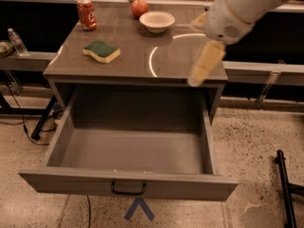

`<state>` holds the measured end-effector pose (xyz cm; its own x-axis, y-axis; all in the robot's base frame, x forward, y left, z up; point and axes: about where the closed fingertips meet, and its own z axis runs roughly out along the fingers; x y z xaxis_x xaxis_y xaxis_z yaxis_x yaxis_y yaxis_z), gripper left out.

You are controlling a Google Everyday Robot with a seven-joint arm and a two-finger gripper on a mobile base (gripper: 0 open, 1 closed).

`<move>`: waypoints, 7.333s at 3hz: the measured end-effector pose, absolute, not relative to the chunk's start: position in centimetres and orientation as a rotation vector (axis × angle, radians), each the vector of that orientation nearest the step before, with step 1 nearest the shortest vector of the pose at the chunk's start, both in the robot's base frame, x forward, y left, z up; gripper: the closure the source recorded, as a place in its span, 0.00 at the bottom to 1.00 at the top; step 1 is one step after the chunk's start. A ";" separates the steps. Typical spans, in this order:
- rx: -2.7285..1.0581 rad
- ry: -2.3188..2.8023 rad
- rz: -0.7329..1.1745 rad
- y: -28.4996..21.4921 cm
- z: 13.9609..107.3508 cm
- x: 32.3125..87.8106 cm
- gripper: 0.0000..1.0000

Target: Place sponge into top drawer

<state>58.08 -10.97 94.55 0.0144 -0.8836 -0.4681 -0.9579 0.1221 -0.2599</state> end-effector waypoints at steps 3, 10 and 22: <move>-1.609 1.811 0.290 -3.3 93.5 62.8 0.00; -1.160 1.729 0.507 15.9 84.7 77.3 0.50; -1.738 1.762 0.452 3.6 63.9 59.5 0.82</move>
Offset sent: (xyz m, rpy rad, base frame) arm 0.0228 0.0512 0.0002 0.0999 -0.0318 0.0155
